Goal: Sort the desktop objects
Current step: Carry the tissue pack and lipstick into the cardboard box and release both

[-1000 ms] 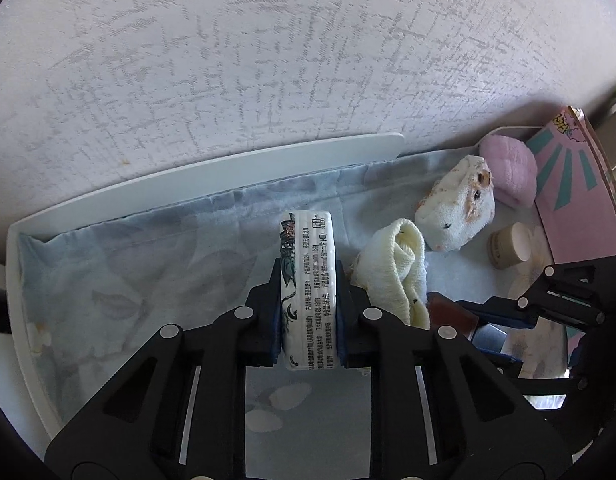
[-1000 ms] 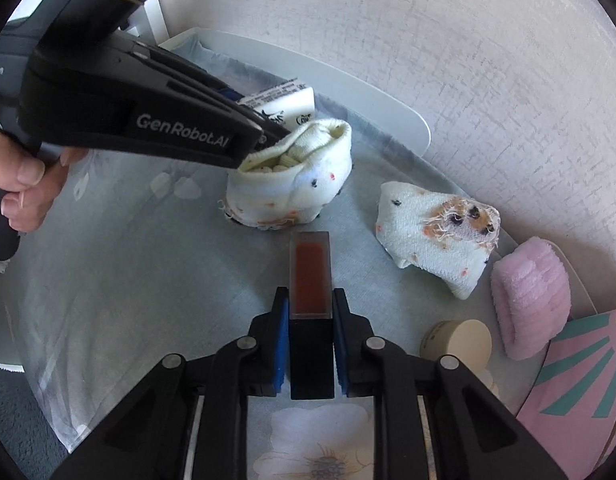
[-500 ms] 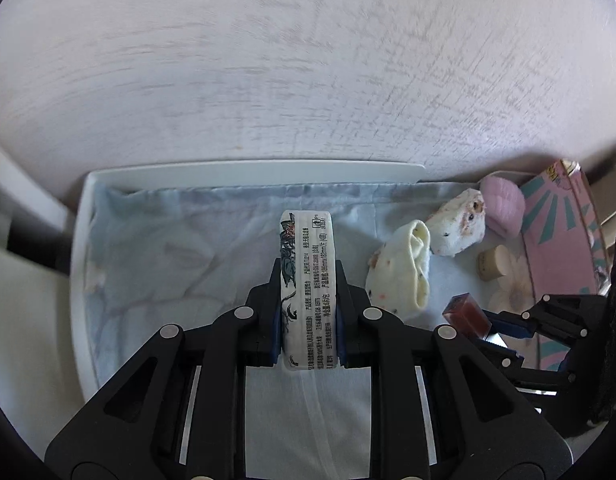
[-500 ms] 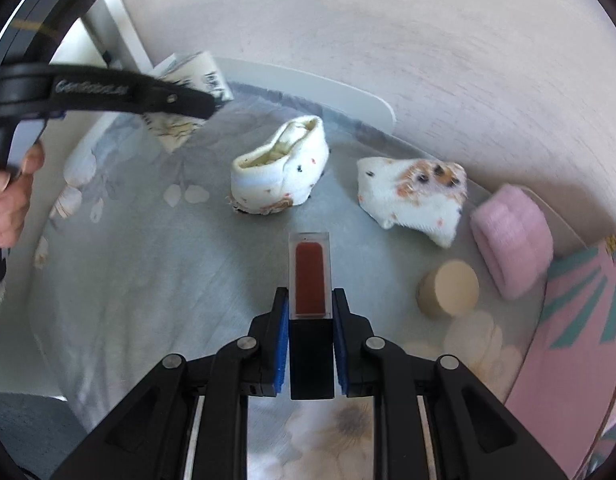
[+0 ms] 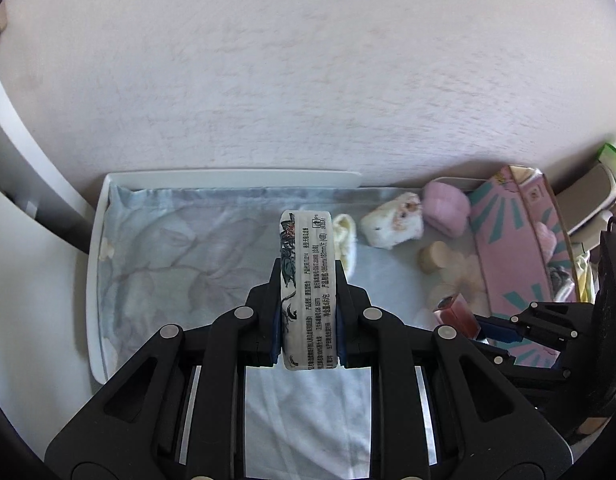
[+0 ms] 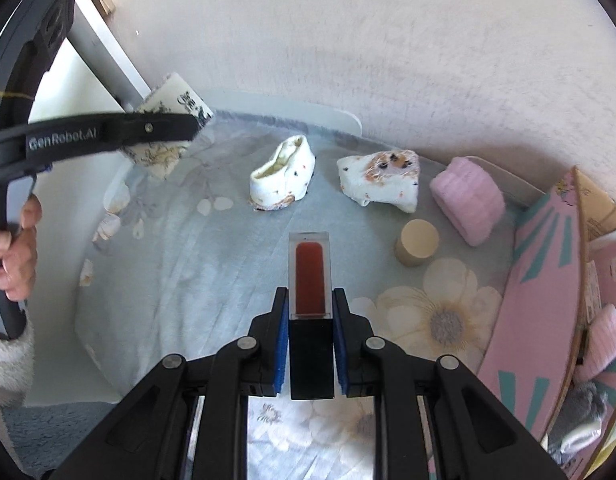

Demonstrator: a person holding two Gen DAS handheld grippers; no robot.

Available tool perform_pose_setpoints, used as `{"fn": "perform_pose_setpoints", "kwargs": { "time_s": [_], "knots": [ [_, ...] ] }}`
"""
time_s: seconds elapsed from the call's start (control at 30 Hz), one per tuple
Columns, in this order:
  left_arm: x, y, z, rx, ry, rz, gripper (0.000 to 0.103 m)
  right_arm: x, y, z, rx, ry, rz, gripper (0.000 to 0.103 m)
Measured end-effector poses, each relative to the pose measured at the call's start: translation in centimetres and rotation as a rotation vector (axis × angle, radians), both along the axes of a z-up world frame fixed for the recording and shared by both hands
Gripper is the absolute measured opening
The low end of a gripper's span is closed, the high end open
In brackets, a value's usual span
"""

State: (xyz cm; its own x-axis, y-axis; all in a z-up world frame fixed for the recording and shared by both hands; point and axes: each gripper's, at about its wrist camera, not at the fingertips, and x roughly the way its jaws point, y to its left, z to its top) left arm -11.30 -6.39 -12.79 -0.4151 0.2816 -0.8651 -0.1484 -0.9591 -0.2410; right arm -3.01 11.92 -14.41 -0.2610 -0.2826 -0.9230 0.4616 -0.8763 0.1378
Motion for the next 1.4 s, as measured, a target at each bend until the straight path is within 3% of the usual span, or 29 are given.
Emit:
{"fn": "perform_pose_setpoints", "kwargs": {
  "time_s": [0.2,0.53,0.93,1.17,1.4],
  "knots": [
    [0.7,2.5,2.0,0.020,0.033,-0.030,0.017,0.3,2.5,2.8,-0.059,0.026,-0.056,0.018],
    [1.3,9.0,5.0,0.020,0.083,-0.132,0.017,1.2,6.2,5.5,-0.048,0.098,-0.130,0.018],
    [0.1,18.9,6.9,0.047,0.097,-0.279,0.017,2.4,14.5,6.2,-0.061,0.112,-0.274,0.018],
    [0.4,25.8,7.0,0.026,0.107,-0.388,0.017,4.0,18.6,6.3,-0.050,0.121,-0.325,0.018],
    [1.1,31.6,5.3,0.016,0.076,-0.454,0.017,5.4,22.1,5.5,-0.049,0.096,-0.377,0.018]
  ]
}}
